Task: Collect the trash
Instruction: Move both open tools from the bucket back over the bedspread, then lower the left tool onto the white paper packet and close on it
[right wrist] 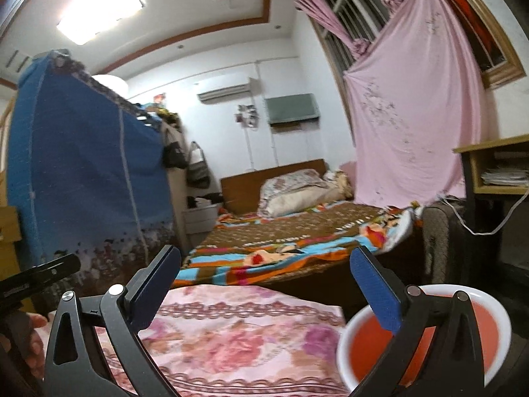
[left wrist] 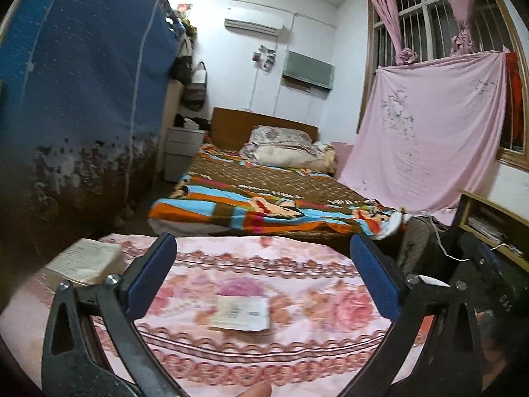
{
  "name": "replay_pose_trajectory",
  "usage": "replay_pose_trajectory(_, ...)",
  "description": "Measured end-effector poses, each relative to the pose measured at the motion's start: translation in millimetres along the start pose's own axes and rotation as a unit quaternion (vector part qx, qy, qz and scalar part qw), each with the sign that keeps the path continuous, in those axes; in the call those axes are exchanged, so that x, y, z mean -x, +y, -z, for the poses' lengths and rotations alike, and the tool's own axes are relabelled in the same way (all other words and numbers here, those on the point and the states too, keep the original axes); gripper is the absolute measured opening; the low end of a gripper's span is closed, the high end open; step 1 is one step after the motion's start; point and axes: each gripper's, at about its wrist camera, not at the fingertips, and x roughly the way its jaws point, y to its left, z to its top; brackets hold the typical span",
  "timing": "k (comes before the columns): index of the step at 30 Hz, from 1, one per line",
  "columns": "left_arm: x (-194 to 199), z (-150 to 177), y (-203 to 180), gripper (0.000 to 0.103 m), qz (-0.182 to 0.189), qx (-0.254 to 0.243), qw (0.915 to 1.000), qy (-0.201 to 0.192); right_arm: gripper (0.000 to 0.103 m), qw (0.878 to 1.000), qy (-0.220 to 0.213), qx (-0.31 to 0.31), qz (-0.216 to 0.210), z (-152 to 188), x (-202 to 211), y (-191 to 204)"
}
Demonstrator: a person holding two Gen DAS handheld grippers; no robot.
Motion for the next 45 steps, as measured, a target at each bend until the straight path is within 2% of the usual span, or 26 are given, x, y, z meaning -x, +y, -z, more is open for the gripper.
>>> replay_pose_trajectory(8, 11.3, 3.5, 29.1, 0.091, -0.033, -0.028, 0.999, -0.013, 0.103, 0.997, 0.012, 0.046, -0.056, 10.4, -8.3, 43.1)
replay_pose_trajectory(16, 10.7, 13.1, 56.0, 0.091, -0.048, -0.014, 0.9987, 0.006, 0.103, 0.992, 0.056, 0.072, -0.089, 21.6, -27.2, 70.7)
replay_pose_trajectory(23, -8.5, 20.8, 61.3, 0.09, -0.034, -0.023, 0.9978, 0.052, 0.103, 0.985, 0.102, 0.086, -0.109, 31.0, -49.4, 85.2)
replay_pose_trajectory(27, -27.1, 27.7, 63.5, 0.088, -0.014, -0.019, 0.9943, 0.104, 0.103, 0.975, 0.168, 0.104, -0.105, 42.7, -73.6, 95.2)
replay_pose_trajectory(30, -47.0, 34.7, 62.9, 0.08, 0.0, -0.014, 0.9874, 0.157, 0.103, 0.968, 0.205, 0.113, -0.094, 51.6, -86.1, 98.8)
replay_pose_trajectory(35, -76.4, 44.8, 62.1, 0.055, 0.028, 0.002, 0.973, 0.229, 0.103, 0.961, 0.245, 0.111, -0.066, 61.6, -98.1, 94.8)
replay_pose_trajectory(38, -92.3, 50.3, 61.4, 0.044, 0.044, 0.017, 0.9633, 0.264, 0.103, 0.955, 0.27, 0.11, -0.045, 68.3, -107.4, 91.9)
replay_pose_trajectory(41, -106.5, 55.2, 59.7, 0.029, 0.047, 0.028, 0.9547, 0.293, 0.103, 0.948, 0.296, 0.113, -0.032, 75.7, -117.8, 91.1)
replay_pose_trajectory(45, -112.7, 58.1, 59.0, 0.023, 0.061, 0.041, 0.9495, 0.305, 0.103, 0.94, 0.316, 0.124, -0.024, 82.7, -123.6, 93.2)
